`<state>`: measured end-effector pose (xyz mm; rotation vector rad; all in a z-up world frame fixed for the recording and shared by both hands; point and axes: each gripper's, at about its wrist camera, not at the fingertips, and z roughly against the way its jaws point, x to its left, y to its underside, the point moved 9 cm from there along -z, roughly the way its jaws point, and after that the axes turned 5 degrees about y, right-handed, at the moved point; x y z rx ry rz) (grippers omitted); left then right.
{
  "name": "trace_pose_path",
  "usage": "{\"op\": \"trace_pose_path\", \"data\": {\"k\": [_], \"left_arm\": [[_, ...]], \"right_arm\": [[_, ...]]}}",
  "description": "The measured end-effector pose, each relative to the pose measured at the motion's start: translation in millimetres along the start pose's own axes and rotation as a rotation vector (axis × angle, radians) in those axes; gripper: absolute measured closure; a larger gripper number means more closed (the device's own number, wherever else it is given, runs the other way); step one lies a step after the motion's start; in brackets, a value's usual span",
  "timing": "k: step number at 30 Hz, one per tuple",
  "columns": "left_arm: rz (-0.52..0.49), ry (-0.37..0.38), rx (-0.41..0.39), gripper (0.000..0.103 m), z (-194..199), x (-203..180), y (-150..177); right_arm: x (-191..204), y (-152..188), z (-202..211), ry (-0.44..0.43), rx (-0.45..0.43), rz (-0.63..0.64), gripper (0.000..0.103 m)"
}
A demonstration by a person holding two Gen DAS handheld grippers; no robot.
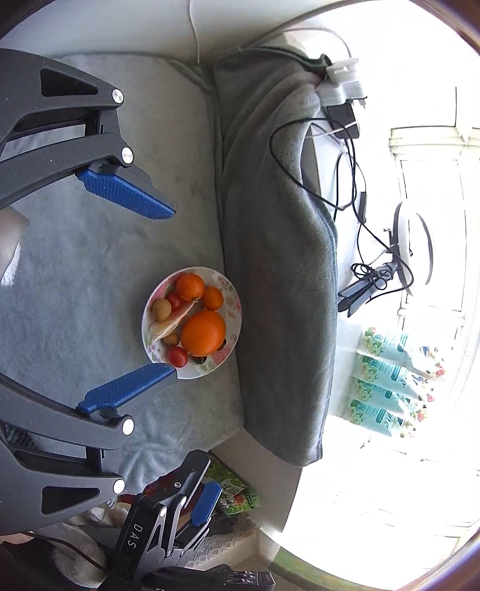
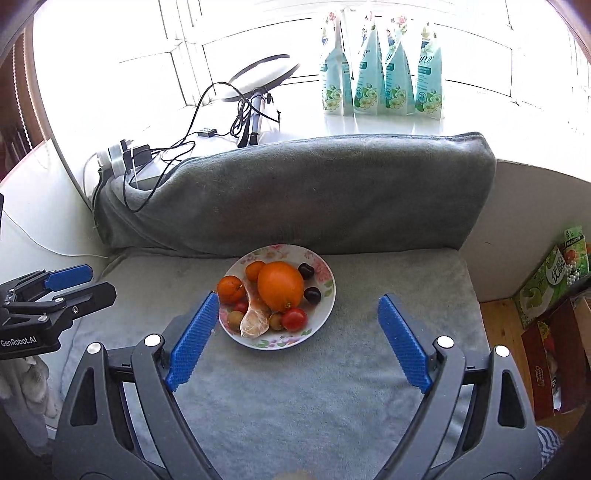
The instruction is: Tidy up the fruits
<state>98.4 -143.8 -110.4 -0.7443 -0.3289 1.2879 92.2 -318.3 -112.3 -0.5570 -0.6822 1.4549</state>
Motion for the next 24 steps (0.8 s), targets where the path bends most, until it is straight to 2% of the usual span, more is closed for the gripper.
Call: {"op": "trace_pose_path", "data": {"k": [9, 13, 24], "left_arm": [[0.016, -0.019, -0.063, 0.016, 35, 7, -10], [0.021, -0.02, -0.067, 0.001, 41, 4, -9], [0.021, 0.013, -0.052, 0.001, 46, -9, -4]], "right_arm": [[2, -5, 27, -0.001, -0.041, -0.022, 0.008], [3, -5, 35, 0.002, -0.053, -0.026, 0.008], [5, -4, 36, -0.011, -0.04, -0.031, 0.008]]}}
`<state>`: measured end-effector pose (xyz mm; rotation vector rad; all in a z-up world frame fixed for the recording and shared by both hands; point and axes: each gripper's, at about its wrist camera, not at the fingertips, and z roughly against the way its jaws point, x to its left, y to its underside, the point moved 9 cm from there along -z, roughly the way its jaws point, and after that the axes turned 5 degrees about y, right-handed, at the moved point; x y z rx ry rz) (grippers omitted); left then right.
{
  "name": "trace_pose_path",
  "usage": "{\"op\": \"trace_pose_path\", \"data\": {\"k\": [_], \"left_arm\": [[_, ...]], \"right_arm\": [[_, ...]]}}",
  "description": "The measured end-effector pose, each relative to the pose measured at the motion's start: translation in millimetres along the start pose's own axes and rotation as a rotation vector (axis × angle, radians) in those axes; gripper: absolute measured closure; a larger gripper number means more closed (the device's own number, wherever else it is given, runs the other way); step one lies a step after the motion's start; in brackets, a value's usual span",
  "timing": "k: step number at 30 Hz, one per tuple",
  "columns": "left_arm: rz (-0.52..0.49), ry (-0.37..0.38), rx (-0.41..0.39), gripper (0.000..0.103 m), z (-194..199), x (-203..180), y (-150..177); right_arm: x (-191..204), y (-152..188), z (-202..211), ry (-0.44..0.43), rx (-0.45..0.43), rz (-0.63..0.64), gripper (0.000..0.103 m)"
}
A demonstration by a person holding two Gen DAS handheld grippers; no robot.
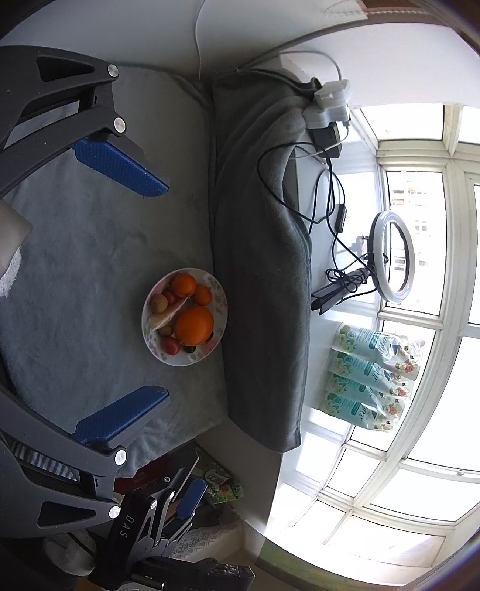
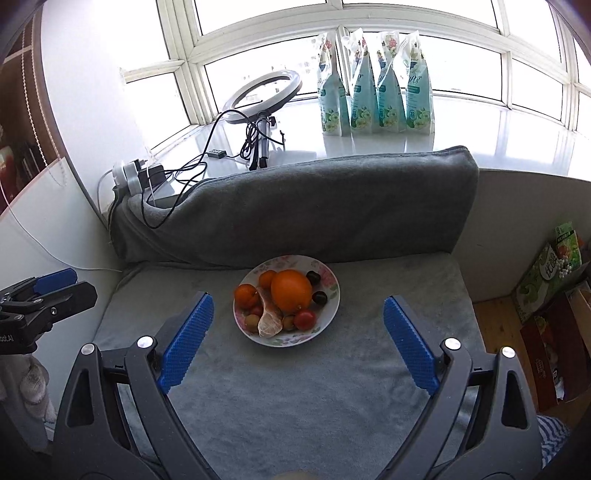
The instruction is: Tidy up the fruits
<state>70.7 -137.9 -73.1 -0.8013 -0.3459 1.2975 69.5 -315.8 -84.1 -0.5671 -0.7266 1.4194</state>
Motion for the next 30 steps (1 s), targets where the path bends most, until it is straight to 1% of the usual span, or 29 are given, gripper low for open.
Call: {"op": "trace_pose_path", "data": {"k": [11, 28, 30], "left_arm": [[-0.007, 0.015, 0.023, 0.001, -2, -5, 5], [-0.019, 0.015, 0.014, 0.001, -1, -7, 5], [-0.017, 0.024, 0.012, 0.001, -1, -7, 5]], "right_arm": [[3, 3, -6, -0.01, 0.024, 0.003, 0.008], [-2, 9, -12, -0.015, 0.042, -0.022, 0.008], [-3, 10, -14, -0.014, 0.048, -0.028, 0.008]]}}
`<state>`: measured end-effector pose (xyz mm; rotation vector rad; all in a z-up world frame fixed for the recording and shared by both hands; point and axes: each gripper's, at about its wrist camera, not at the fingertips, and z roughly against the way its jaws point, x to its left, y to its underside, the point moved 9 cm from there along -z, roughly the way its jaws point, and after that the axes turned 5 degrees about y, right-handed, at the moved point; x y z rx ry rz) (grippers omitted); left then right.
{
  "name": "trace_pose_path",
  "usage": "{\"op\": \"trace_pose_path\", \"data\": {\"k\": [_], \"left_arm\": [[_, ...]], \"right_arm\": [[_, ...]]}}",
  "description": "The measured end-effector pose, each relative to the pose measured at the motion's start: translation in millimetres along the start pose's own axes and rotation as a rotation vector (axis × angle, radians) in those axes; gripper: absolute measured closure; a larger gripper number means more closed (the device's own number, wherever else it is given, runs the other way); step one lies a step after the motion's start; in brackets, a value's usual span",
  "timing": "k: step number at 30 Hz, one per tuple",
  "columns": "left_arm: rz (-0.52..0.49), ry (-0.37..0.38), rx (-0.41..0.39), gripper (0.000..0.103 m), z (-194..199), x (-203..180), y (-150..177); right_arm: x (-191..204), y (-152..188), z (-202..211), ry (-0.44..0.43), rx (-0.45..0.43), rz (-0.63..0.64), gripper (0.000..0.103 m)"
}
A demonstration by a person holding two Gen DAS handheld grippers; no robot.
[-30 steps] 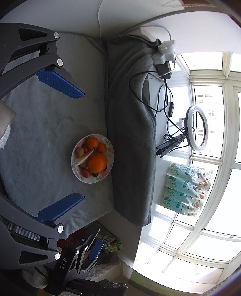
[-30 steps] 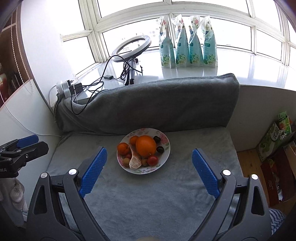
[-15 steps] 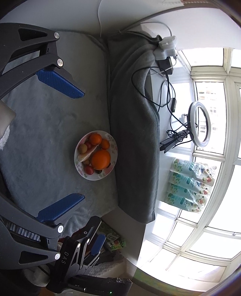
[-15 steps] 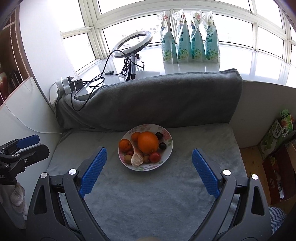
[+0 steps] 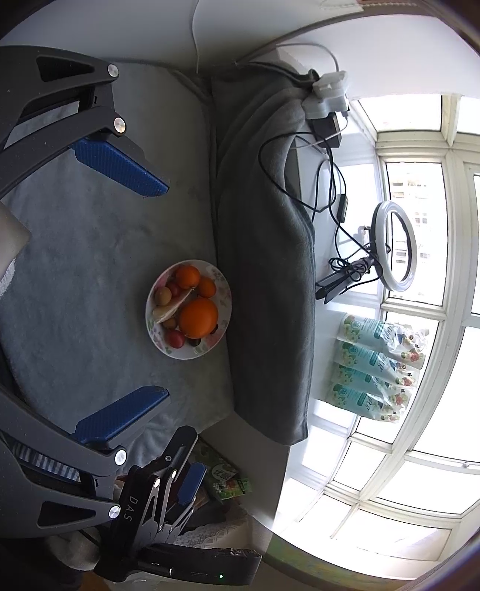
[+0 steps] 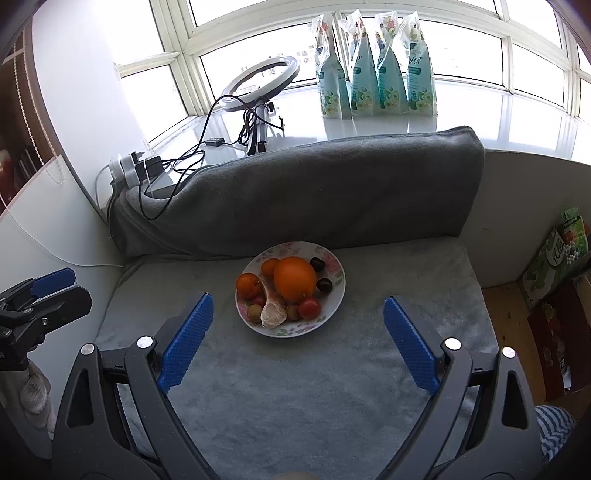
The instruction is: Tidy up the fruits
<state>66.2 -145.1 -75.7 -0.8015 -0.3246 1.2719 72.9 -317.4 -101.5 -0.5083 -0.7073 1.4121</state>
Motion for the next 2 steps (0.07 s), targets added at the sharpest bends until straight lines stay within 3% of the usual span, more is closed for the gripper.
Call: {"op": "trace_pose_path", "data": {"k": [2], "left_arm": [[0.004, -0.005, 0.006, 0.001, -2.7, 1.6, 0.1]], "right_arm": [[-3.7, 1.4, -4.4, 0.001, 0.007, -0.009, 0.008]]}}
